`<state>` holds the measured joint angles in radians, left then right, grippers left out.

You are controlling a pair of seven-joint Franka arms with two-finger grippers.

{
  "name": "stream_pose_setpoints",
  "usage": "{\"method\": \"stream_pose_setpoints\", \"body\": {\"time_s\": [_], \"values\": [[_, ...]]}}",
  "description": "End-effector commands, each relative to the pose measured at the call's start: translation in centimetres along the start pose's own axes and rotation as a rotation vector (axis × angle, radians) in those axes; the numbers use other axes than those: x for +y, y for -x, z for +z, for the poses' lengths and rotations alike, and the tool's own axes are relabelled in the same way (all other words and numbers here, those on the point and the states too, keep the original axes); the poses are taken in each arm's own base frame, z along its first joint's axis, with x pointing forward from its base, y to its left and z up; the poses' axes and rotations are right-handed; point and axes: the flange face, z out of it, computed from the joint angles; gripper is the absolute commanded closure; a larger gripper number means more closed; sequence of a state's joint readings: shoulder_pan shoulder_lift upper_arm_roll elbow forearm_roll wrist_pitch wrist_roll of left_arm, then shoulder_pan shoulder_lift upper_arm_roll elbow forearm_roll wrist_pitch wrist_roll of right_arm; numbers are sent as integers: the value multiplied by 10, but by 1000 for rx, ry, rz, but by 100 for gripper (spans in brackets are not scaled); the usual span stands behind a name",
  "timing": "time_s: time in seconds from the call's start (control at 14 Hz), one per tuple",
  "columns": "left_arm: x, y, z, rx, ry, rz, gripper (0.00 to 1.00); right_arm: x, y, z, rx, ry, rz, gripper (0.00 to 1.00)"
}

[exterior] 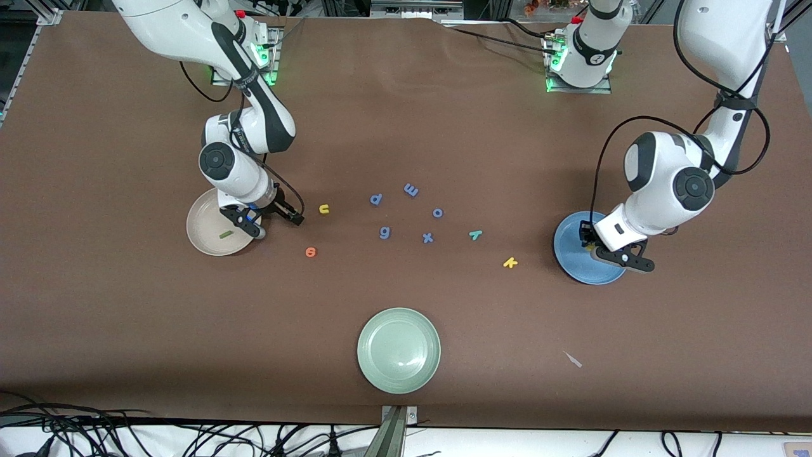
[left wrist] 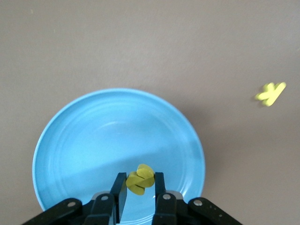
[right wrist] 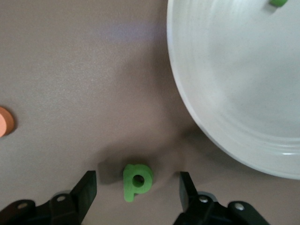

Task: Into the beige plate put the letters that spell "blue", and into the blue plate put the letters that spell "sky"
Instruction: 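Grasp the p with the right gripper while the left gripper grasps the k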

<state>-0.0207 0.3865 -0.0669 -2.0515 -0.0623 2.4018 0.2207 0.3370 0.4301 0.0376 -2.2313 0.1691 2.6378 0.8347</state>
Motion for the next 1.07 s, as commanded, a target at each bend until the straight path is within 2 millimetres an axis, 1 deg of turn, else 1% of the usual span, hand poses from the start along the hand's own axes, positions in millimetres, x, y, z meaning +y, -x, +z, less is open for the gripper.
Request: {"method": "stream_pose_setpoints", "body": {"time_s": [0.0, 0.14, 0.21, 0.29, 0.36, 0.43, 0.5, 0.57, 0.64, 0.72, 0.79, 0.86, 1.0], "values": [[14, -1, 4, 7, 11, 25, 15, -2, 9, 6, -1, -18, -4, 69], [23, -6, 8, 20, 14, 29, 15, -3, 9, 7, -2, -18, -8, 100], [30, -8, 10, 32, 12, 37, 16, -3, 9, 7, -2, -18, -8, 100], [43, -11, 13, 32, 11, 60, 17, -4, 9, 6, -3, -17, -11, 100], [61, -14, 17, 33, 12, 91, 19, -7, 7, 4, -1, -21, -18, 100], [93, -24, 18, 72, 14, 135, 21, -13, 4, -5, 2, -30, -21, 100], [115, -31, 26, 101, 26, 147, 21, -23, 2, -18, -32, -2, -28, 100], [129, -40, 34, 125, 45, 125, 21, -37, -4, -39, -69, 26, -36, 100], [141, -45, 45, 135, 62, 106, 21, -43, -11, -60, -103, 64, -63, 100], [149, -51, 53, 146, 66, 111, 21, -36, -22, -69, -134, 106, -107, 100], [158, -55, 58, 155, 67, 122, 21, -23, -37, -80, -126, 114, -175, 100], [161, -57, 63, 161, 67, 126, 22, -7, -53, -87, -126, 116, -250, 100], [161, -59, 71, 183, 63, 124, 24, 28, -83, -91, -161, 138, -363, 100]]}}
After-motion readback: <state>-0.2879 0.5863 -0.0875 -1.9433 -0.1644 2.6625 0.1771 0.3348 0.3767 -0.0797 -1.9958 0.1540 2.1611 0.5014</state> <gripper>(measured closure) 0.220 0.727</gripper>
